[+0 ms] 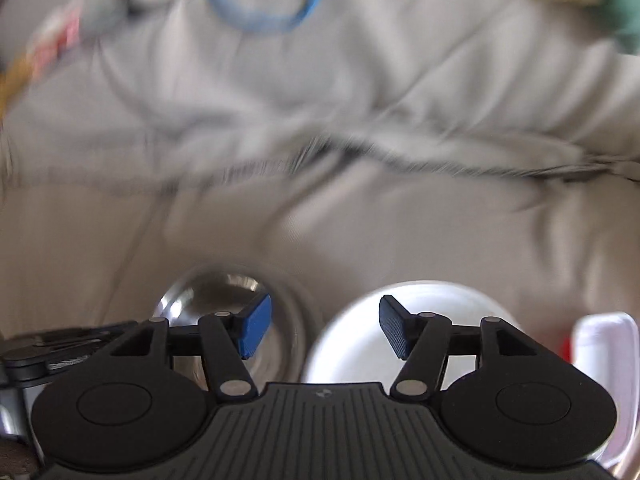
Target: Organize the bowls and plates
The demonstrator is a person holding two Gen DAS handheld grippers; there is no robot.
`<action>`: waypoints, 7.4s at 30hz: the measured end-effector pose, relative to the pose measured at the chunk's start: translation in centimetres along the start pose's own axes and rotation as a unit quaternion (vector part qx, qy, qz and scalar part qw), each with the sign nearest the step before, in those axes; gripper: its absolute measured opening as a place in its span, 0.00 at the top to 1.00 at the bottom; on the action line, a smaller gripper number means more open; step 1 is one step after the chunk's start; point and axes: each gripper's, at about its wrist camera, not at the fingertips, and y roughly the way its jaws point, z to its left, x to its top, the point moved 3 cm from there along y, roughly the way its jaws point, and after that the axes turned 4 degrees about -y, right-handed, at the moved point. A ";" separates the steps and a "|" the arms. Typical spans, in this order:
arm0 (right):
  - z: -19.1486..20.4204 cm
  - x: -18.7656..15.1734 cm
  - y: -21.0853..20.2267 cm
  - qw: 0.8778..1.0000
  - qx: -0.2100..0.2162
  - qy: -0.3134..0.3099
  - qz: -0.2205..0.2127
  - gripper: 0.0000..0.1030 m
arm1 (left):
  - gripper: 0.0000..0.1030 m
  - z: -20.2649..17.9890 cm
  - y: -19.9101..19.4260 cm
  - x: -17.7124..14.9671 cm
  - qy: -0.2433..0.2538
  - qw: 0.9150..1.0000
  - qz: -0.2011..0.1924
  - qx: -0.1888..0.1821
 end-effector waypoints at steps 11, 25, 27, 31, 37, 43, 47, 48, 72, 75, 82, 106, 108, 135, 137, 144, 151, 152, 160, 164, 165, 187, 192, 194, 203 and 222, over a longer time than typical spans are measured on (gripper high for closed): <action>6.3 4.5 8.1 0.990 -0.065 -0.111 0.057 0.42 | 0.68 2.7 4.3 -0.9 -0.053 0.996 0.065 -0.040; 5.9 2.9 14.3 0.983 -0.015 -0.035 0.179 0.33 | 0.68 4.1 5.5 -0.3 -0.094 0.989 0.078 -0.084; 5.8 2.7 13.6 0.984 -0.004 -0.015 0.179 0.33 | 0.66 4.4 5.1 0.1 -0.091 0.991 0.068 -0.070; 6.5 1.9 12.8 0.983 0.028 -0.011 0.181 0.33 | 0.65 5.5 4.3 0.9 -0.109 0.991 0.033 -0.064; 6.6 1.6 10.9 0.991 0.020 -0.014 0.132 0.41 | 0.71 5.6 1.9 1.5 -0.110 0.991 -0.047 -0.055; 5.3 2.8 0.1 0.998 0.000 -0.046 -0.032 0.38 | 0.71 -0.3 -2.7 2.9 -0.027 0.990 -0.110 -0.086; 0.5 1.7 -3.6 0.996 -0.016 0.007 -0.089 0.37 | 0.71 -7.1 -1.7 3.5 0.028 0.987 -0.044 -0.150; -0.9 1.1 -3.8 0.994 -0.031 0.020 -0.101 0.37 | 0.71 -9.0 -1.6 3.4 0.048 0.986 -0.034 -0.155; -13.1 -10.5 0.8 0.978 -0.033 0.165 -0.126 0.36 | 0.79 -19.3 2.6 -0.1 0.079 0.992 0.059 -0.076; -13.0 -10.4 0.9 0.978 -0.033 0.162 -0.126 0.36 | 0.80 -19.1 2.7 0.0 0.074 0.992 0.062 -0.079; -12.8 -10.4 1.0 0.978 -0.039 0.158 -0.128 0.36 | 0.82 -19.2 3.1 0.0 0.122 0.989 0.041 -0.071; -12.8 -11.8 2.9 0.982 -0.012 0.155 -0.106 0.36 | 0.60 -17.3 8.1 -1.2 0.160 0.983 0.083 -0.036; -12.6 -11.9 3.3 0.983 0.012 0.155 -0.096 0.36 | 0.61 -16.9 9.3 -1.5 0.150 0.983 0.099 -0.035; -11.4 -14.2 2.6 0.971 0.095 0.206 -0.070 0.38 | 0.59 -17.1 8.4 -5.5 0.147 0.984 0.100 -0.021; -11.3 -14.9 2.2 0.969 0.101 0.216 -0.071 0.38 | 0.59 -16.8 7.9 -6.1 0.146 0.983 0.104 -0.021; -10.1 -16.5 1.2 0.974 0.084 0.200 -0.070 0.38 | 0.59 -15.7 6.9 -7.6 0.138 0.984 0.113 -0.028; -10.3 -15.2 1.4 0.976 0.057 0.196 -0.081 0.38 | 0.60 -15.9 7.1 -6.7 0.129 0.985 0.106 -0.038; -10.5 -14.8 1.5 0.975 0.055 0.197 -0.082 0.38 | 0.61 -15.9 7.0 -6.6 0.128 0.986 0.104 -0.039; -10.8 -14.2 2.9 0.976 0.044 0.197 -0.076 0.38 | 0.61 -15.5 7.8 -6.3 0.120 0.986 0.110 -0.027; -10.9 -14.8 3.4 0.973 0.079 0.207 -0.060 0.39 | 0.60 -15.7 7.8 -6.5 0.126 0.986 0.107 -0.021; -10.8 -15.0 3.5 0.972 0.092 0.209 -0.055 0.40 | 0.60 -15.7 7.9 -6.5 0.122 0.986 0.108 -0.020; -7.6 -19.0 -0.5 0.985 0.043 0.154 -0.061 0.40 | 0.62 -13.4 3.8 -11.8 0.081 0.986 0.142 -0.039; -7.1 -18.2 -3.2 0.985 -0.070 0.082 -0.138 0.20 | 0.62 -13.6 3.9 -11.4 0.089 0.989 0.111 -0.029; -7.4 -18.0 -3.6 0.978 -0.095 0.084 -0.165 0.18 | 0.62 -13.7 4.4 -10.9 0.079 0.990 0.109 -0.031; -10.4 -18.6 0.2 0.979 0.069 0.175 -0.083 0.36 | 0.58 -15.0 5.8 -10.2 0.110 0.987 0.113 -0.023; -9.2 -17.2 0.6 0.989 0.051 0.129 -0.046 0.41 | 0.57 -16.9 6.8 -9.8 0.136 0.981 0.135 0.007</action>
